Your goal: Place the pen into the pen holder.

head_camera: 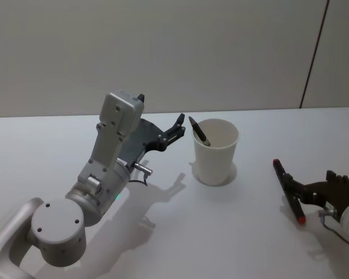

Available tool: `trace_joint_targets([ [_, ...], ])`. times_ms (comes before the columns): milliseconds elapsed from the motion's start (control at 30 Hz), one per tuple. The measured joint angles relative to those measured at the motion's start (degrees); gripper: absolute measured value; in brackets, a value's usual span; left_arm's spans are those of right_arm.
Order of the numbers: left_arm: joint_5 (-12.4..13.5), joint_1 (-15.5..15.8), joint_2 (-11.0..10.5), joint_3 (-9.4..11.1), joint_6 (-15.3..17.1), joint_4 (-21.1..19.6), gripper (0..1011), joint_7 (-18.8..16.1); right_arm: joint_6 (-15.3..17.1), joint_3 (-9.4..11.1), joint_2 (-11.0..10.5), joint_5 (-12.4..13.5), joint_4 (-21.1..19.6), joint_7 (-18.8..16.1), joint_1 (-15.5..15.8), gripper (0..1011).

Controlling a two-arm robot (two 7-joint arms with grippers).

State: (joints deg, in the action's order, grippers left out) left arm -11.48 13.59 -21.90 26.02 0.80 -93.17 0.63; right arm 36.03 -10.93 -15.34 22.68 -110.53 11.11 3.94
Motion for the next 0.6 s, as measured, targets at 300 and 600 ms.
trace_joint_targets([
  [300, 0.00, 0.00, 0.00, 0.00, 0.00, 0.00, 1001, 0.00, 0.65, -0.44, 1.13, -1.69, 2.23, -0.51, -1.28, 1001],
  [600, 0.00, 0.00, 0.00, 0.00, 0.00, 0.00, 1001, -0.01, 0.72, -0.82, 2.24, -3.42, 4.81, -1.62, -2.67, 1001],
])
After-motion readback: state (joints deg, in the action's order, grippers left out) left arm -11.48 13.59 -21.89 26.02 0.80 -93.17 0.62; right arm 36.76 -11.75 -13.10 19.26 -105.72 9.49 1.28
